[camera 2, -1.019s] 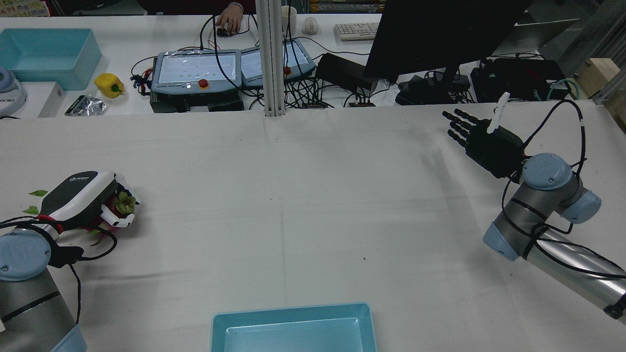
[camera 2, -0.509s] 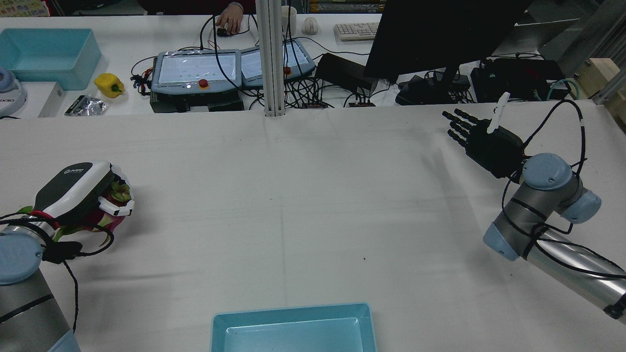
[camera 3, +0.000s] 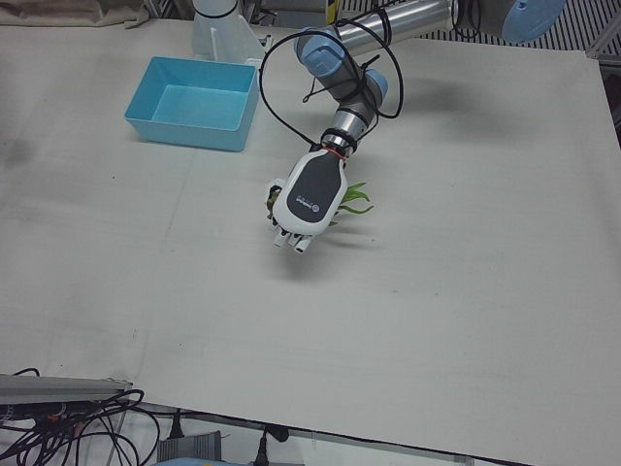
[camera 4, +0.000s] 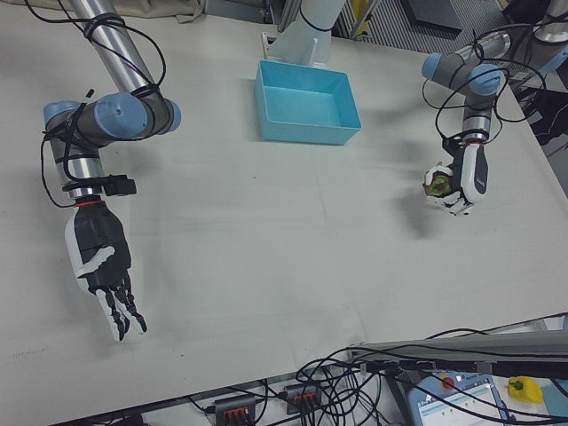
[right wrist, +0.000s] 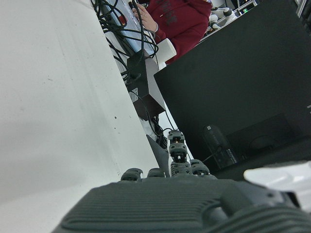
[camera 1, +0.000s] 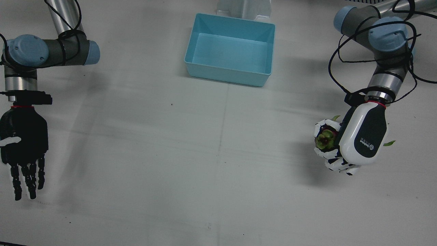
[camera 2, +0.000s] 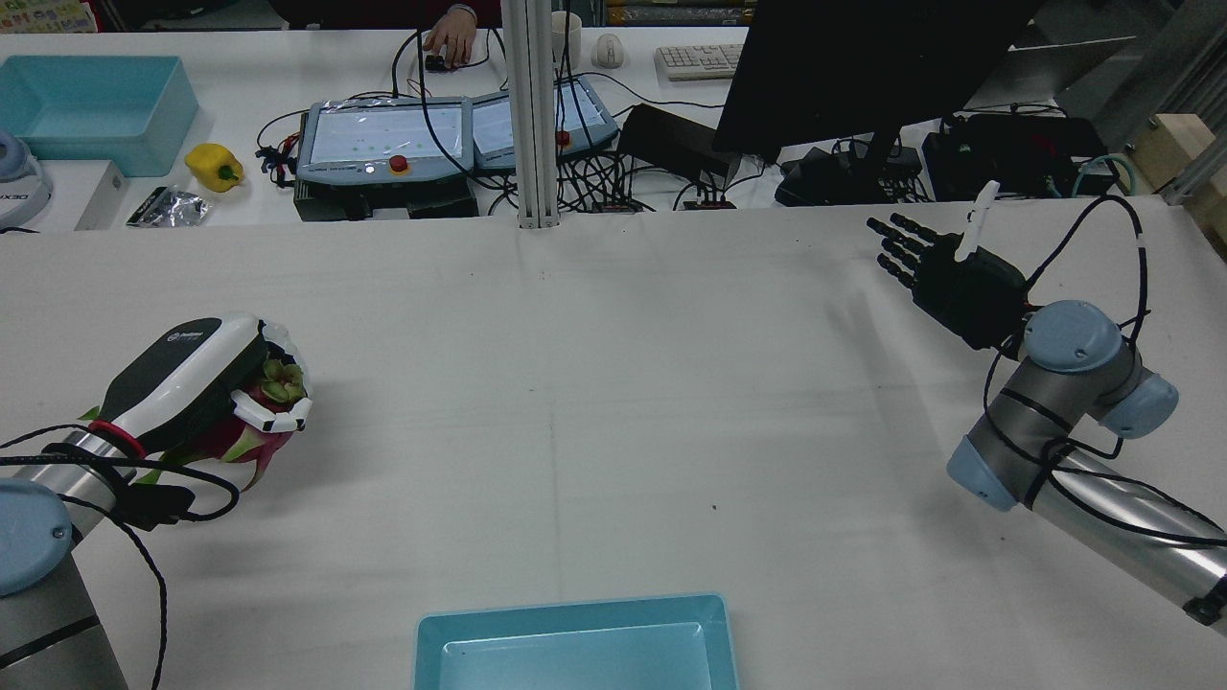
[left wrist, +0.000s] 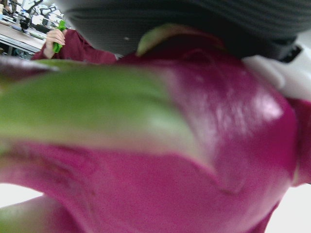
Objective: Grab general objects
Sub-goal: 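Lift the dragon fruit and carry it toward the light-blue tray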
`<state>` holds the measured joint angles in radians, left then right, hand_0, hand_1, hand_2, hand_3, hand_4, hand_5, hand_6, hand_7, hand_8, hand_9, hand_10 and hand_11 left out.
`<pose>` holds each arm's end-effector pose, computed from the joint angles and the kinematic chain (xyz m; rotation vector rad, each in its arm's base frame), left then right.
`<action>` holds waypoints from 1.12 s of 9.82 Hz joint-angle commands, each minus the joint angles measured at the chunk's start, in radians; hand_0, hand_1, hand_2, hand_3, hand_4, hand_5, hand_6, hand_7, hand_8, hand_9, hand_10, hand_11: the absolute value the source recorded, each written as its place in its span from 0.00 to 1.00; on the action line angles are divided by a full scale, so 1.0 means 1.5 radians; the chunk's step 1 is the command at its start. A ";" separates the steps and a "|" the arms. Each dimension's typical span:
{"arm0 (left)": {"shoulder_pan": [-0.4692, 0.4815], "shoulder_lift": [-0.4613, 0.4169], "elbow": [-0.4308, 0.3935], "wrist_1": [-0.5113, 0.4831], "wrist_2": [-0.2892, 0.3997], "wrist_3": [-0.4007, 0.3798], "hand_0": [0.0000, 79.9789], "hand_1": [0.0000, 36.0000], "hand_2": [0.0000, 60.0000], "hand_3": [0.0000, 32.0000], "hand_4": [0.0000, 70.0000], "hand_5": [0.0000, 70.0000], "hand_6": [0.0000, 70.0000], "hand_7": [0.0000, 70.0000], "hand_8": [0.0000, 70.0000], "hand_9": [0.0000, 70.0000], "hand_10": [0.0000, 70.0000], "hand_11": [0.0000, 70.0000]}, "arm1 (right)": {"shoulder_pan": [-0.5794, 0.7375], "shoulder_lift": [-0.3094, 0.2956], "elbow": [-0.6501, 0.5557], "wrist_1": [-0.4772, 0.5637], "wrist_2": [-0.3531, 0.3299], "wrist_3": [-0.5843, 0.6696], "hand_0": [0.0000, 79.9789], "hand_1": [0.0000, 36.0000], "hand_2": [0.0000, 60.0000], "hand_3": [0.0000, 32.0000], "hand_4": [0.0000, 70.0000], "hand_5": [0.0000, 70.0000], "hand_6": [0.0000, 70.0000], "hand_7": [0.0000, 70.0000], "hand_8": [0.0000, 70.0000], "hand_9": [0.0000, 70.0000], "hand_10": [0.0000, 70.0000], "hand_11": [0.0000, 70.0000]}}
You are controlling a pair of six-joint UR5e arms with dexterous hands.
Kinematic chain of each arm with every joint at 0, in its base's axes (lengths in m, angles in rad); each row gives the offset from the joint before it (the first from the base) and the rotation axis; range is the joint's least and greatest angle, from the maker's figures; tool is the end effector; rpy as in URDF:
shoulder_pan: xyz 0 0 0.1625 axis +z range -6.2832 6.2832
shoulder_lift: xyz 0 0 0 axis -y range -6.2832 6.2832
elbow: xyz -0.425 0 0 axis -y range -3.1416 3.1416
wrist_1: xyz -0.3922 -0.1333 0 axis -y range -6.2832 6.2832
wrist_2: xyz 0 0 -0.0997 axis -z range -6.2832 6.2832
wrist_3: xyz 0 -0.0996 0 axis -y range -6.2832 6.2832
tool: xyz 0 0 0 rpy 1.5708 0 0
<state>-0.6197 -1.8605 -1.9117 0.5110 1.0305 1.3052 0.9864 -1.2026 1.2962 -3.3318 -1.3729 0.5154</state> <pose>0.3282 -0.4609 0.4273 0.7311 1.6464 -1.1024 -0.2206 -0.6107 0.6310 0.8794 1.8633 -2.2619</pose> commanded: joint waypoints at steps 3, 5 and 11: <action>0.032 -0.004 -0.079 -0.077 0.156 -0.006 0.50 0.00 1.00 0.00 1.00 1.00 1.00 1.00 1.00 1.00 1.00 1.00 | 0.000 0.000 0.000 0.000 0.000 0.000 0.00 0.00 0.00 0.00 0.00 0.00 0.00 0.00 0.00 0.00 0.00 0.00; 0.032 -0.007 -0.106 -0.115 0.227 -0.011 0.52 0.00 1.00 0.00 1.00 1.00 1.00 1.00 1.00 1.00 1.00 1.00 | 0.000 0.000 0.000 0.000 0.000 0.000 0.00 0.00 0.00 0.00 0.00 0.00 0.00 0.00 0.00 0.00 0.00 0.00; 0.078 -0.024 -0.124 -0.224 0.298 -0.089 0.50 0.13 1.00 0.00 1.00 1.00 1.00 1.00 1.00 1.00 1.00 1.00 | 0.000 0.000 0.000 0.000 0.000 0.000 0.00 0.00 0.00 0.00 0.00 0.00 0.00 0.00 0.00 0.00 0.00 0.00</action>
<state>-0.5360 -1.8777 -2.0751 0.2087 1.4535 1.2059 0.9863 -1.2026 1.2962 -3.3318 -1.3729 0.5154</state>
